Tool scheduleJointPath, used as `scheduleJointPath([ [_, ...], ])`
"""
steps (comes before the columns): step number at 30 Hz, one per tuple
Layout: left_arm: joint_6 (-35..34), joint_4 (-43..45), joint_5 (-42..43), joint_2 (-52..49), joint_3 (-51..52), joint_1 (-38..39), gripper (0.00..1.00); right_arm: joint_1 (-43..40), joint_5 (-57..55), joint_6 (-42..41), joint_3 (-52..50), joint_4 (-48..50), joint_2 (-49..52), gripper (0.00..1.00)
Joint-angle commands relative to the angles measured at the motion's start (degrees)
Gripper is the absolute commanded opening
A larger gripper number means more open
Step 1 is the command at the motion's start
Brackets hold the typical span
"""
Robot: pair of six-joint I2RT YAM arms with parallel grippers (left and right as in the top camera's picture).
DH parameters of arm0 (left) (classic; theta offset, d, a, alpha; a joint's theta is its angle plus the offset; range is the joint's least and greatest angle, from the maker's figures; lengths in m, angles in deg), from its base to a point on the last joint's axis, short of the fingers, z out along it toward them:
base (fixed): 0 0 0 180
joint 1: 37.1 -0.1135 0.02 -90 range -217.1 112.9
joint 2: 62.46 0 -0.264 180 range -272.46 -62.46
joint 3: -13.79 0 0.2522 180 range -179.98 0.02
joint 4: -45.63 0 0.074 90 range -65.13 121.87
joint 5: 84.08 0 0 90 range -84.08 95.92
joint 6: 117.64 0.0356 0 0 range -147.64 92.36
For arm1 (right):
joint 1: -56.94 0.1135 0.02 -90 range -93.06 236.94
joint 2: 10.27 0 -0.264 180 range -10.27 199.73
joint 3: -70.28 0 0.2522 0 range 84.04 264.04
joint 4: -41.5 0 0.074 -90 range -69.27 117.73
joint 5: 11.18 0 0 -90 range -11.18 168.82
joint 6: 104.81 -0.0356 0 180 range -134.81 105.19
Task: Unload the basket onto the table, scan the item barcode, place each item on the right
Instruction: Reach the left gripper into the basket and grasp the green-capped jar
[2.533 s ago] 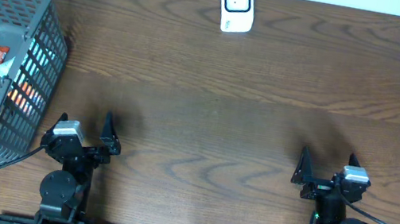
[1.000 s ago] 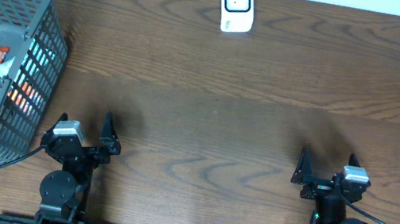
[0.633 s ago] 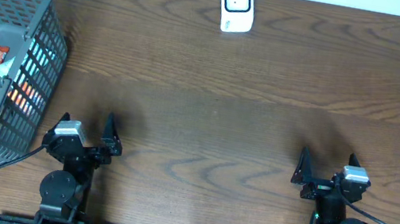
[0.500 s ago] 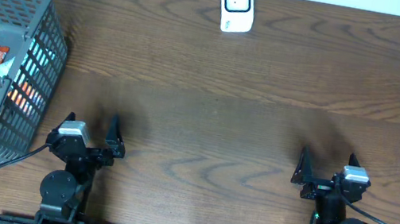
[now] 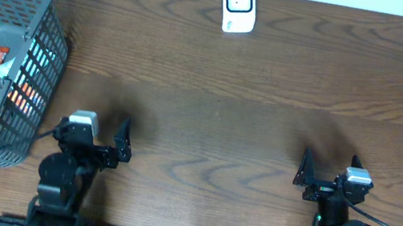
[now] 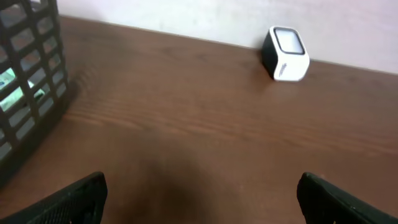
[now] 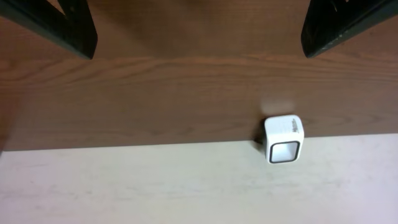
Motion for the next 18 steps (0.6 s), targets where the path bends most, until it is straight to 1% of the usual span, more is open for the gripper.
scheduleJointPath([
  [1,0.5,-3.9,1.0,-7.0,-8.1,-0.2,0.98,-0.5,0.1,0.3,-0.1,-0.2,0.0,0.99],
  [3,0.5,-7.7,1.1,-10.3,-12.1,-0.2,0.98,-0.5,0.1,0.3,-0.1,-0.2,0.0,0.99],
  [6,0.9,-13.7,5.2,-14.5,-17.2,-0.2,0.98,-0.5,0.1,0.3,-0.1,-0.2,0.0,0.99],
  [9,1.0,-14.5,8.7,-16.4,-18.4,-0.2,0.98,-0.5,0.1,0.3,-0.1,-0.2,0.0,0.99],
  [14,0.9,-14.4,14.6,-16.6,-19.0,-0.2,0.98,-0.5,0.0,0.3,-0.1,-0.2,0.0,0.99],
  [16,0.9,-16.6,17.2,-17.2,-21.2,-0.2,0.98,-0.5,0.1,0.3,-0.1,-0.2,0.0,0.99],
  [18,1.0,-20.0,17.2,-18.1,-24.2,-0.2,0.98,-0.5,0.1,0.3,-0.1,-0.2,0.0,0.99],
])
